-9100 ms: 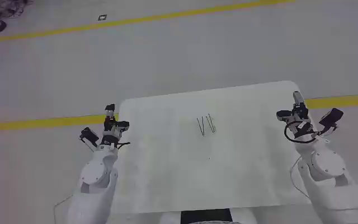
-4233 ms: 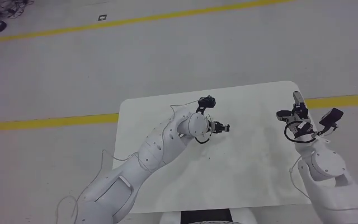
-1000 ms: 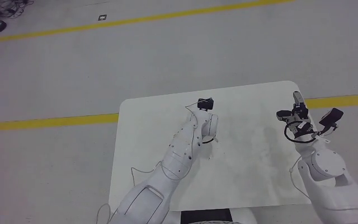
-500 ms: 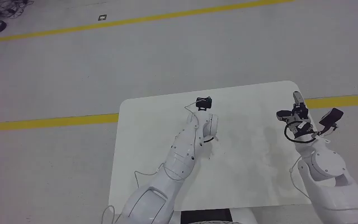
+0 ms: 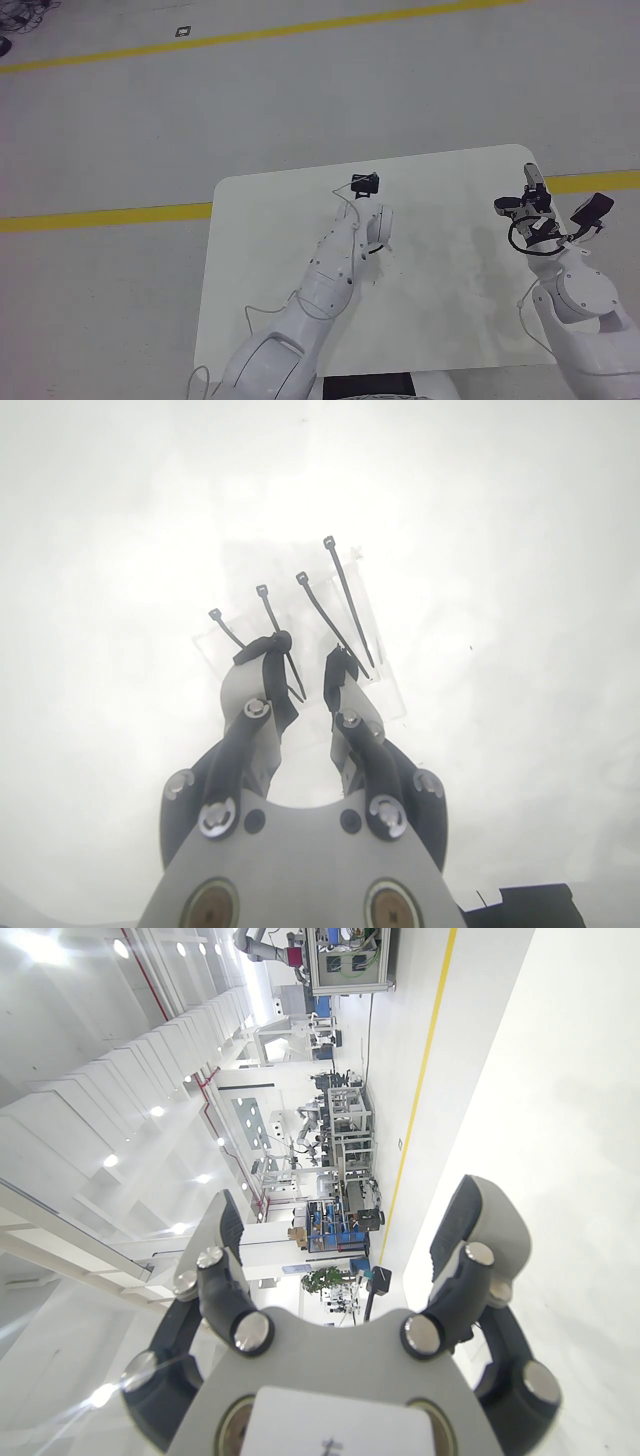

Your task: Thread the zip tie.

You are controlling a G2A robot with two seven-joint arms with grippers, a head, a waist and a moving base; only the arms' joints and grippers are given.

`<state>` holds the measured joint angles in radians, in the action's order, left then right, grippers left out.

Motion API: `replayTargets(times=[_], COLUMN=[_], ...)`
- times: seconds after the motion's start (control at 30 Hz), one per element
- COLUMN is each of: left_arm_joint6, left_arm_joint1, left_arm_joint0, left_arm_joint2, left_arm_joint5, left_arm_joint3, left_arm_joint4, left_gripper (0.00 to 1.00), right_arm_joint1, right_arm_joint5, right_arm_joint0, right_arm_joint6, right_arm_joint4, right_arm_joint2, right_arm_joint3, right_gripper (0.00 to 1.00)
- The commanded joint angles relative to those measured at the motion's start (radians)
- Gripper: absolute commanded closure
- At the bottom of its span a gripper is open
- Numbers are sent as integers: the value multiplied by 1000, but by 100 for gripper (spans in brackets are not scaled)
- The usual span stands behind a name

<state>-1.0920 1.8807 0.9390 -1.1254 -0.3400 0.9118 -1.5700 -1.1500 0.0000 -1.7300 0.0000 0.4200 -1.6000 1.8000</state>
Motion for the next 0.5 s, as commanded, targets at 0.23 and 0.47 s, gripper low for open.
replayTargets(times=[0.23, 0.47], left_arm_joint6=[23, 30], left_arm_joint1=[8, 16], left_arm_joint0=[-23, -37], left_arm_joint2=[-9, -11], left_arm_joint5=[0, 0], left_arm_joint3=[-50, -82], left_arm_joint4=[0, 0], left_gripper=[82, 81], right_arm_joint1=[0, 0], right_arm_joint5=[0, 0], right_arm_joint0=[0, 0], right_arm_joint6=[0, 0], right_arm_joint4=[0, 0], right_arm_joint2=[0, 0], right_arm_joint3=[0, 0], right_gripper=[0, 0])
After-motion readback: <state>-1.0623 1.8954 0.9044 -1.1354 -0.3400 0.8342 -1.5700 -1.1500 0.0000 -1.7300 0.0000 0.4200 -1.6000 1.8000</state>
